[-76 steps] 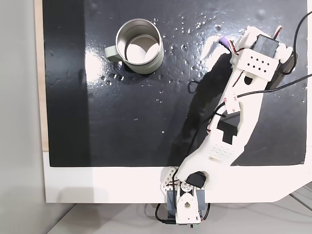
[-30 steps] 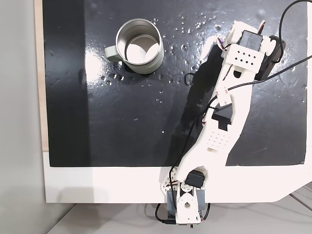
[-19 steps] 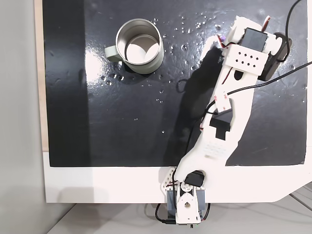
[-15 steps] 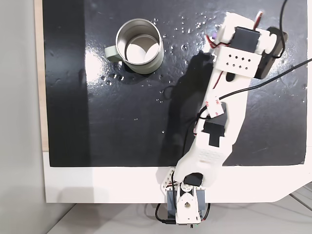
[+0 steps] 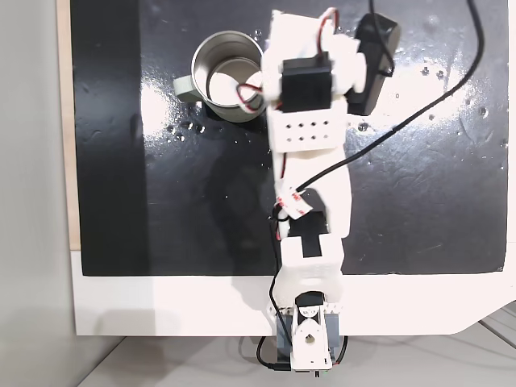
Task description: Grasp a pengrip and put it in the cup.
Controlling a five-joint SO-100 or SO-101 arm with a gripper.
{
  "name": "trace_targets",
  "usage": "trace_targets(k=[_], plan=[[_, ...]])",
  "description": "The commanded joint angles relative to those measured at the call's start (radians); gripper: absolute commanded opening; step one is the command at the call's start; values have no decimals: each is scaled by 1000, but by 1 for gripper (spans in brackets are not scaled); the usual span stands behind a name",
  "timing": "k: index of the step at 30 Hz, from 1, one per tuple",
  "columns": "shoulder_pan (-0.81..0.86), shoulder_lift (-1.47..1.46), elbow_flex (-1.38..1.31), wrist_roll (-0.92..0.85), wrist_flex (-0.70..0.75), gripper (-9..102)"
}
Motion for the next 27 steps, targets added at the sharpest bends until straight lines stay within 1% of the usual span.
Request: trace_targets(k=[1, 6, 15, 17, 21, 22, 24, 27], plan=[[-64, 80, -54, 14, 11, 0], [-138, 58, -58, -14, -8, 0], [-207, 8, -66, -23, -9, 1], [-209, 11, -66, -23, -5, 7], [-207, 25, -67, -48, 0, 29], [-207, 26, -69, -61, 2, 32], [-209, 28, -72, -64, 5, 34], [-210, 38, -71, -66, 11, 35]])
